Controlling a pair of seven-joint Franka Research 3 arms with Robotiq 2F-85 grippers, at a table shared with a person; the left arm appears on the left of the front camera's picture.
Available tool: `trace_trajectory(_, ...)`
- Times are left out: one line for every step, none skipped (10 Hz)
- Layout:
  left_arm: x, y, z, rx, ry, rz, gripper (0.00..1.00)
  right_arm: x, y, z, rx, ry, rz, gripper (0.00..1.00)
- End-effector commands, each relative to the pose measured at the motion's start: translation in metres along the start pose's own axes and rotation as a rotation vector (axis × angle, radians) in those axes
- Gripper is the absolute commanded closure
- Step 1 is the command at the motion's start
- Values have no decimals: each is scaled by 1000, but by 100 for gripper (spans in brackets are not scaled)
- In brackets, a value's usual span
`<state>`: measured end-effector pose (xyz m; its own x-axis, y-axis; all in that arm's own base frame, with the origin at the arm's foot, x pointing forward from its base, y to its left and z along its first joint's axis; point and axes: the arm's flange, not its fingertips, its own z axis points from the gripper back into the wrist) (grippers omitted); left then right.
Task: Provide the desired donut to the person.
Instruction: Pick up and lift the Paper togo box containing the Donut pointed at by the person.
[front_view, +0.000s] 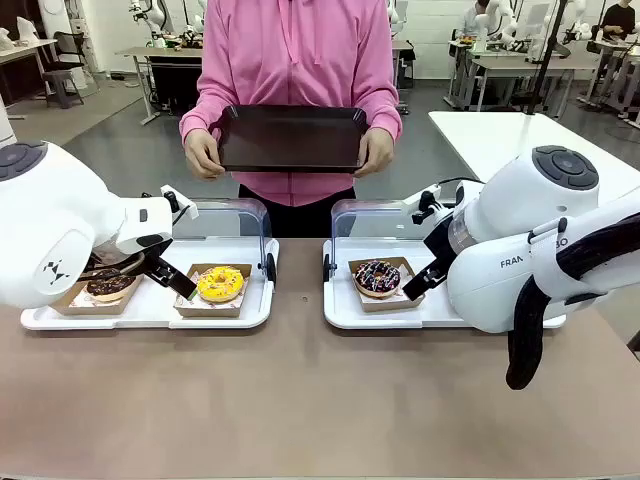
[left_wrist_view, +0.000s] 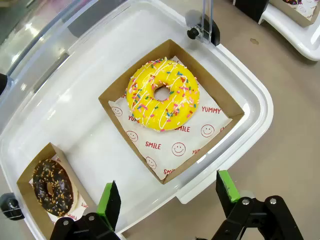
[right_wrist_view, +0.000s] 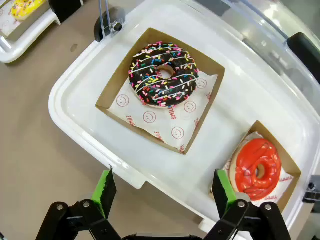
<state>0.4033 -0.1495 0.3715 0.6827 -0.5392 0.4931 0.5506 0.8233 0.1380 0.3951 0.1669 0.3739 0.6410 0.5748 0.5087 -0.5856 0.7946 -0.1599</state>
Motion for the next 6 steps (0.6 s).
trace_trajectory(0,0,0,0,0,0,0,0,0,0,0,0,0,0)
trace_trajectory(0,0,0,0,0,0,0,0,0,0,0,0,0,0)
trace_trajectory(0,0,0,0,0,0,0,0,0,0,0,0,0,0)
trace_trajectory(0,0,0,0,0,0,0,0,0,0,0,0,0,0)
trace_trajectory(0,0,0,0,0,0,0,0,0,0,0,0,0,0)
trace_trajectory(0,0,0,0,0,0,0,0,0,0,0,0,0,0)
